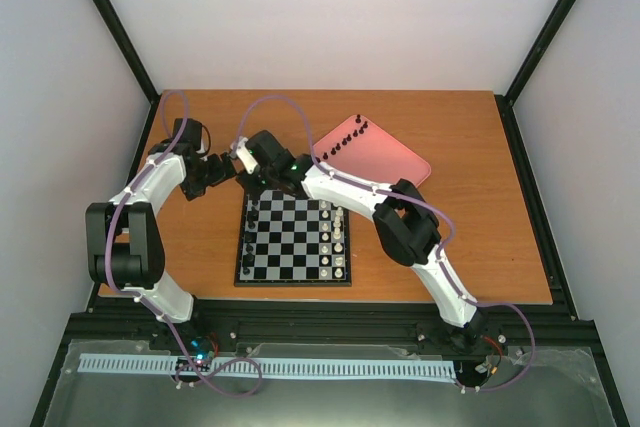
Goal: Set up the chess pieces on the board
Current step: Place the chess piece on the chessboard, then pick up the chess piece from the storage box.
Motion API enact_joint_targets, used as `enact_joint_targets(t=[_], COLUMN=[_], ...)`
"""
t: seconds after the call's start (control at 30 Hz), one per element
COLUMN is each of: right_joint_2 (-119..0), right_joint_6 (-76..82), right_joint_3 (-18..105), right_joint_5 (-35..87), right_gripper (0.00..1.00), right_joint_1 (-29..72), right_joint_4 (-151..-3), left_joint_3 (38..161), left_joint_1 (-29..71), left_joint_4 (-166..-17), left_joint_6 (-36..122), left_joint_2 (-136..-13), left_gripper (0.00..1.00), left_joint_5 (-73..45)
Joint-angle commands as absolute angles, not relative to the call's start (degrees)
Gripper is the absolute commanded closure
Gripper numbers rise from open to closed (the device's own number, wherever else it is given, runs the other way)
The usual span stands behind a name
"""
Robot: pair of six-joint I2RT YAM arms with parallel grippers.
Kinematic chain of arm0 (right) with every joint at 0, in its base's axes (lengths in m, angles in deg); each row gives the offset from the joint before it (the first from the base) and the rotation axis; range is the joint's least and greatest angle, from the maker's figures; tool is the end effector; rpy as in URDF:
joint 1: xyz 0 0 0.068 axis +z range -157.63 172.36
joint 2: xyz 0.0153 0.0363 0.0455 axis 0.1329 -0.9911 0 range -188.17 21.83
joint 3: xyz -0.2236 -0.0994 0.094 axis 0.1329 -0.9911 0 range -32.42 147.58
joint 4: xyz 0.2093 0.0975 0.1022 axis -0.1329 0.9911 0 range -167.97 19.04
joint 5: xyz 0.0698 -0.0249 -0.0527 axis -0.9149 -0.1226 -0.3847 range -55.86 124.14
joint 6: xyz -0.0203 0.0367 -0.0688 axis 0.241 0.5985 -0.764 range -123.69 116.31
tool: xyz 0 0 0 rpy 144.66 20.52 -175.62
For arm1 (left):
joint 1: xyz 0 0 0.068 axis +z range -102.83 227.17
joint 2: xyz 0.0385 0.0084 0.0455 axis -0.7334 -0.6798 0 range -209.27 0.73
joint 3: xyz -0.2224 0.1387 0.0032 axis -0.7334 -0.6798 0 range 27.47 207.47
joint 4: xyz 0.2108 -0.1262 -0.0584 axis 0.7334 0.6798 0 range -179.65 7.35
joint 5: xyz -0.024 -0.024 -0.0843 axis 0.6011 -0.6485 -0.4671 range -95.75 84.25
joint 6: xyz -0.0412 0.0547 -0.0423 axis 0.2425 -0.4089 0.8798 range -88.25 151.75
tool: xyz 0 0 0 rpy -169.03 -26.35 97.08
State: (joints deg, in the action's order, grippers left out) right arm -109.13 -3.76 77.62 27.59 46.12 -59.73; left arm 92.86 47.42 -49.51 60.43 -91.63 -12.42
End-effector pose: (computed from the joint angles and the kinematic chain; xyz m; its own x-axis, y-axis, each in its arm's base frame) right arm 0.3117 0.4387 0.1861 -0.3723 -0.5100 -0.7755 -0.8540 0.5154 0.0711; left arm 0.3232 -0.0067 0.1811 -0.8278 -0.4803 -0.2898 -0.4062 0.8696 -0.2807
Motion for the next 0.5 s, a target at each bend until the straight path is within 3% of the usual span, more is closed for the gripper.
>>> enact_joint_targets(t=[0.0,0.27,0.47], right_joint_2=[-105.7,-101.0,-105.8], right_joint_6=[-4.2,2.2,4.6], right_joint_3=[80.6,77.7,85.7], right_joint_5=[30.8,32.4,35.8], right_gripper=[0.61,0.55,0.45], right_joint_1=[46.0,36.9,28.2], right_joint_4=[-55.7,-53.6,-47.1], left_joint_3=[94.4,96.5,97.3], left_joint_1=[47.2,47.2,47.2], left_joint_4=[-49.0,-48.1,-47.2], left_joint_6=[60.1,60.1,59.7], left_joint_2=[-89.9,-90.2,-89.9], left_gripper=[0.00,0.00,0.00], left_joint_5=[-12.6,-12.7,-12.5])
